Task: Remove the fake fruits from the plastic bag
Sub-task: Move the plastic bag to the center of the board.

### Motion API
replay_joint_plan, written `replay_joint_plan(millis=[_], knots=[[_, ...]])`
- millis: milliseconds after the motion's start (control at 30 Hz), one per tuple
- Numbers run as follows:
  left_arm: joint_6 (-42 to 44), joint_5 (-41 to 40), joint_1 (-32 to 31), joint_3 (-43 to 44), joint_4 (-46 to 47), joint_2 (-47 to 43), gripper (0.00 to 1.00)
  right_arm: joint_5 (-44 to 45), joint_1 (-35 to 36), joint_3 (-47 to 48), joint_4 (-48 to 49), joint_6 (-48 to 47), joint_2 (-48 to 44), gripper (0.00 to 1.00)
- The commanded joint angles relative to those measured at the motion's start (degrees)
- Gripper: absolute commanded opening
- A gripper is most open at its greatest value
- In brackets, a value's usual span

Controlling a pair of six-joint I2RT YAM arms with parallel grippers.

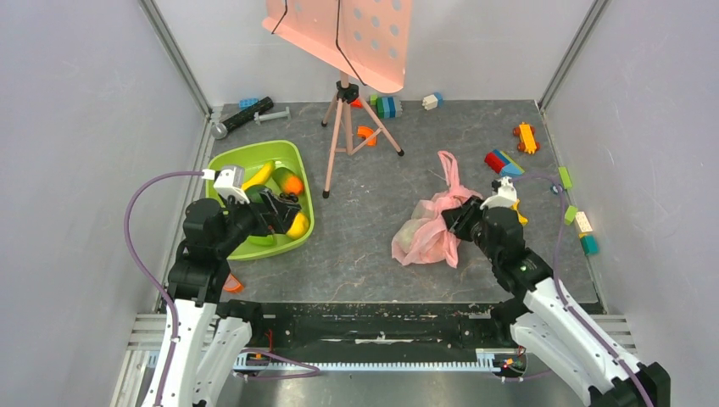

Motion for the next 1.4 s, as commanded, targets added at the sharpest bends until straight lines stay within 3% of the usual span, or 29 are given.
replay_joint_plan(millis=[0,300,467,600,733,1067,1200,1300,1367], knots=[[-3.83,2.93,-0.16,2.33,2.49,-0.37,1.0,14.05,7.19,-0.95,4.93,13.48,-3.8,0.33],[-4.67,3.49,-0.16,1.8,2.34,-0.65,1.0,32.57,26.76,-1.49,7.75,22.42,3.64,0.39],[-4.18,3.45,-0.25,1.68,1.48,-0.51,1.0,39.21,36.48,2.86,9.77,23.93,11.11,0.6],[-3.55,3.47,-0.16,1.28,1.12,-0.39,1.0,41.02,40.25,8.77,5.37,21.81,16.56,0.81],[-2.77,3.77,-0.2,1.29,1.1,0.19,1.0,42.74,40.34,11.35,2.3,17.14,15.44,0.98],[-1.75,3.55,-2.81,4.3,2.66,4.48,1.0,38.89,38.81,16.91,-10.39,0.43,8.82,0.98],[-2.31,-1.63,-10.82,5.49,3.33,6.72,1.0,31.63,29.72,18.42,-16.61,-5.16,5.64,0.98],[-2.75,-10.62,-21.9,5.82,4.52,9.5,1.0,24.35,21.2,17.86,-16.97,-10.59,2.52,0.98],[-3.34,-15.3,-29.79,6.26,5.78,12.14,1.0,22.95,19.09,17.43,-16.47,-13.74,0.16,0.98]])
